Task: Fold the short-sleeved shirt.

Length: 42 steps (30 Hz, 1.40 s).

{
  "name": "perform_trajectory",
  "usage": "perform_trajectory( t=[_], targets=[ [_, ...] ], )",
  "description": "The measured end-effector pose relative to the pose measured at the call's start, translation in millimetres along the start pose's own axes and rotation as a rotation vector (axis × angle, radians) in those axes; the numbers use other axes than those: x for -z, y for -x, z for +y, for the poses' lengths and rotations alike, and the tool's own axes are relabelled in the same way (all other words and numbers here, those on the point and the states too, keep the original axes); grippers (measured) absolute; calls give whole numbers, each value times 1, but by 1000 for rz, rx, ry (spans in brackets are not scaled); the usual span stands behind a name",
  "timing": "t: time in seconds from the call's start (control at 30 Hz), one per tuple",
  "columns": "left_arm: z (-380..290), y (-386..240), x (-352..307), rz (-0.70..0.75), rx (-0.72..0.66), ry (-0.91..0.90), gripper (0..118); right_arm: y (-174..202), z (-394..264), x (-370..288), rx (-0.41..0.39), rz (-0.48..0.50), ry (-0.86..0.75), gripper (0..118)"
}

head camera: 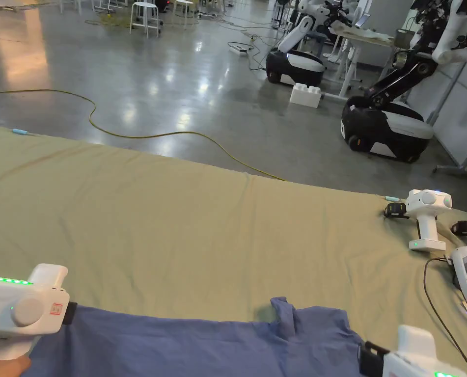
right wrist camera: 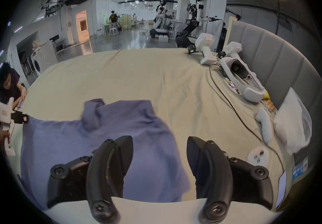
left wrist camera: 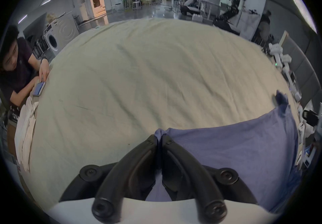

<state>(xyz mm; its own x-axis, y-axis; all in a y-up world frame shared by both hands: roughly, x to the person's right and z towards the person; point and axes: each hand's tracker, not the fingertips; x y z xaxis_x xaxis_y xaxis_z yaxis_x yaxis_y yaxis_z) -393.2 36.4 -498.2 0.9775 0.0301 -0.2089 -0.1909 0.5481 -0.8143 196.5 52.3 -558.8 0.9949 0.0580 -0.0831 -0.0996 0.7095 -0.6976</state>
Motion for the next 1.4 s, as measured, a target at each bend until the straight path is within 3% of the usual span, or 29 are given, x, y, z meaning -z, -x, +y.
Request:
perform_trajectory(
  t=[0.07,0.23,0.37,0.43,0.47,0.5,0.53,0.67,0.87,1.17,1.4],
  targets=[
    [-2,2,-11,-14,-11,-17,6,0,19,16,-23,19,45,69],
    [-5,5,-23,-13,-15,-43,6,-10,41,70,4,150,235,69],
    [-8,-1,-27,-13,-20,-48,6,-1,30,93,-93,146,361,67],
    [-10,-3,-27,-10,-10,-43,5,2,28,87,-72,121,309,63],
    [-12,-3,-26,-9,-9,-39,6,6,28,86,-59,113,299,56],
    [-13,-4,-22,-10,-9,-37,6,7,25,84,-50,123,295,36],
    [-14,-4,-22,-9,-10,-37,6,8,25,83,-45,167,270,4],
    [-19,-4,-27,-10,-17,-36,6,12,26,74,-74,101,218,3],
    [-16,2,-73,-16,-8,-132,6,1,38,7,0,133,50,3],
    [11,9,-213,-60,-11,-385,6,-21,84,-168,1,132,-231,3],
    [59,12,-311,-77,18,-545,6,-35,148,-268,-65,121,-444,3]
  ],
)
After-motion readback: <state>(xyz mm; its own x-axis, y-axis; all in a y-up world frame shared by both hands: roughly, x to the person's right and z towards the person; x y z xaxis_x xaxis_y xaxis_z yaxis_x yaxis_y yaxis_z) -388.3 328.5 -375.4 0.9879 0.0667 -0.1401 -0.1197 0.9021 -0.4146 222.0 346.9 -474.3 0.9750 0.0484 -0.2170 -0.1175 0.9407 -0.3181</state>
